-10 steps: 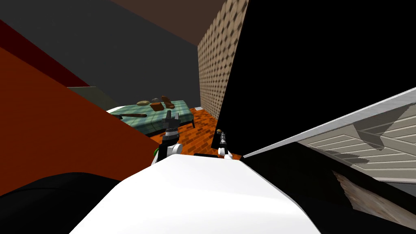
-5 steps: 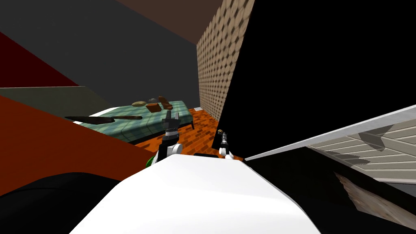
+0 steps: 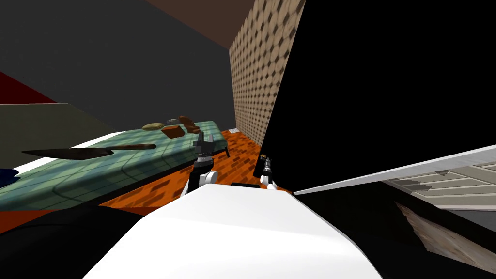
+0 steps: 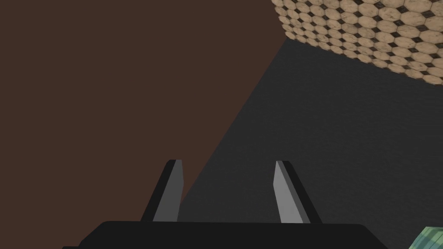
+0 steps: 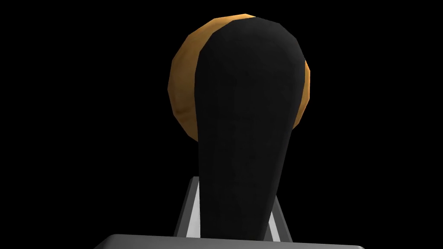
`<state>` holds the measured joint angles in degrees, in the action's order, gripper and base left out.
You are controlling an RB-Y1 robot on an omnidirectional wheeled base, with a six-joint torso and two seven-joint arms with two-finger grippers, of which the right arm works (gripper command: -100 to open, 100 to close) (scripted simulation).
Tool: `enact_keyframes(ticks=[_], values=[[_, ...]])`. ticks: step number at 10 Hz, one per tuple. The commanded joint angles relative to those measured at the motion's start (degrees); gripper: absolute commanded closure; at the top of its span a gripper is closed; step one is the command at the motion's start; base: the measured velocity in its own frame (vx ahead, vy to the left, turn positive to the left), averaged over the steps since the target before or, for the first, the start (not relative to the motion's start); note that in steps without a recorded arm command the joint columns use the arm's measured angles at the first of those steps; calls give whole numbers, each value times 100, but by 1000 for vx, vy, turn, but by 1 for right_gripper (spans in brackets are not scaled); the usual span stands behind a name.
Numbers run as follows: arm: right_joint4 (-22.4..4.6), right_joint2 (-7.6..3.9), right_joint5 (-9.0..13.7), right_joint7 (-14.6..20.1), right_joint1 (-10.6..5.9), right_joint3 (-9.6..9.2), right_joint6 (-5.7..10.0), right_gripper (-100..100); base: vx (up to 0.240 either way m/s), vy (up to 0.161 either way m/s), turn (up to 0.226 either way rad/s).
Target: Push the door open
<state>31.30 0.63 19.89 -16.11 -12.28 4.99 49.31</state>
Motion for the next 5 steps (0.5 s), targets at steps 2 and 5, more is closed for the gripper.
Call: enact_keyframes(ticks=[2, 5], values=[[-25, 70, 40, -40, -21, 62, 45, 100, 113, 25, -53], [-13, -199, 219, -148, -37, 270, 93, 100, 166, 61, -37]])
